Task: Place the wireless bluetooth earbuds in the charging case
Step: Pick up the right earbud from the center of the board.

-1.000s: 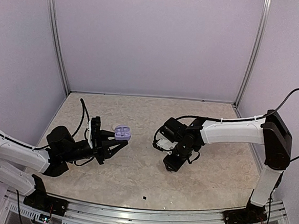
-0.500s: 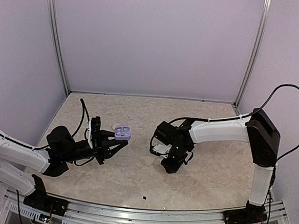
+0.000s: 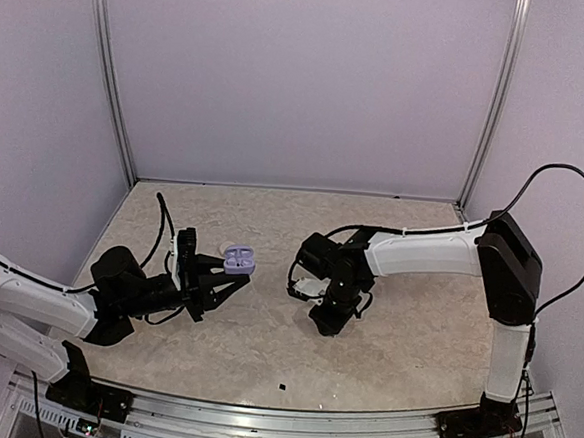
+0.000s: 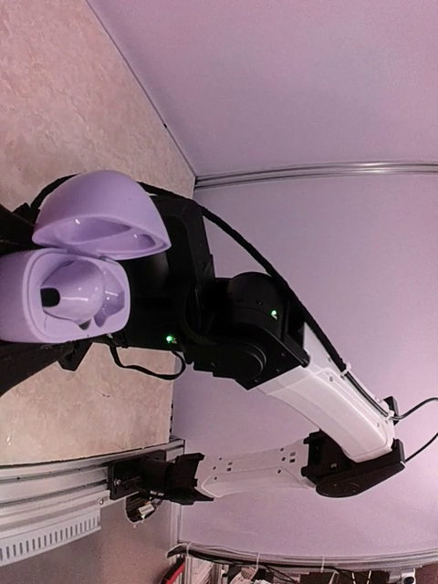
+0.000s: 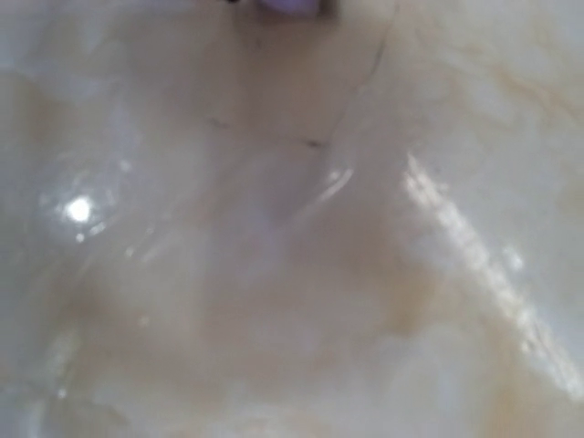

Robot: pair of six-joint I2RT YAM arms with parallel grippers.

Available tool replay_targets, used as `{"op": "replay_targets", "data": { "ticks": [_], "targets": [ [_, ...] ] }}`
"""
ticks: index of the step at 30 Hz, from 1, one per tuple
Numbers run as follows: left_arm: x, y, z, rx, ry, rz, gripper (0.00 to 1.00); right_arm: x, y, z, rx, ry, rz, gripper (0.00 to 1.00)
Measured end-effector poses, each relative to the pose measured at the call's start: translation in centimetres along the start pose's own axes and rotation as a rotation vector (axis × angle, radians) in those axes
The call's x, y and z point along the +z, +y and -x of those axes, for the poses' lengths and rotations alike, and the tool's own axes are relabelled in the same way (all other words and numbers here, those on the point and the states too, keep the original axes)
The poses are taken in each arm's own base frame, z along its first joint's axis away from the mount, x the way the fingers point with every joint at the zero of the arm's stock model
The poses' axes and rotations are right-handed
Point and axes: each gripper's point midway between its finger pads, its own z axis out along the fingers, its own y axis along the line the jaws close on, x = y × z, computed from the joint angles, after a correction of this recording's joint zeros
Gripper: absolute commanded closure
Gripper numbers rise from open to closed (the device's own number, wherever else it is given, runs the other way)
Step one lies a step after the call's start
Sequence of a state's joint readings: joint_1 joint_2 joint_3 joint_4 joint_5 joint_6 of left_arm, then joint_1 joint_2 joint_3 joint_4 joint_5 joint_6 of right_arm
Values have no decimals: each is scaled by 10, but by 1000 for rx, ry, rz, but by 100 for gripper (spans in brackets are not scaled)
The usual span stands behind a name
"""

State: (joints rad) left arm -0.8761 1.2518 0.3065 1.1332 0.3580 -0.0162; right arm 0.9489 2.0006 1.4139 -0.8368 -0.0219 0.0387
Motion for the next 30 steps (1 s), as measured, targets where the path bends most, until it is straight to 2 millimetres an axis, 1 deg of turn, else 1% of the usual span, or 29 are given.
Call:
{"op": "replay_targets", "data": {
  "ticks": [6, 11, 12, 15, 17, 22, 30],
  "targets": [
    [-2, -1, -4, -3, 9, 1, 97, 2, 0, 0, -1, 8, 1, 73],
    [-2, -1, -4, -3, 8, 1, 97, 6, 0, -2, 0, 21, 2, 75],
    [-2, 0, -4, -3, 8, 1, 97, 6, 0, -3, 0, 21, 2, 74],
    [-3, -1, -5, -4, 10, 1, 97, 6, 0, -2, 0, 21, 2, 69],
    [-3, -1, -6, -4, 12, 1, 97, 6, 0, -2, -1, 23, 4, 69],
    [-3, -1, -5, -4, 10, 1, 97, 7, 1, 0, -1, 22, 4, 73],
    [-6, -2, -3, -2, 5, 1, 97, 7, 0, 1, -1, 20, 5, 84]
  ]
}}
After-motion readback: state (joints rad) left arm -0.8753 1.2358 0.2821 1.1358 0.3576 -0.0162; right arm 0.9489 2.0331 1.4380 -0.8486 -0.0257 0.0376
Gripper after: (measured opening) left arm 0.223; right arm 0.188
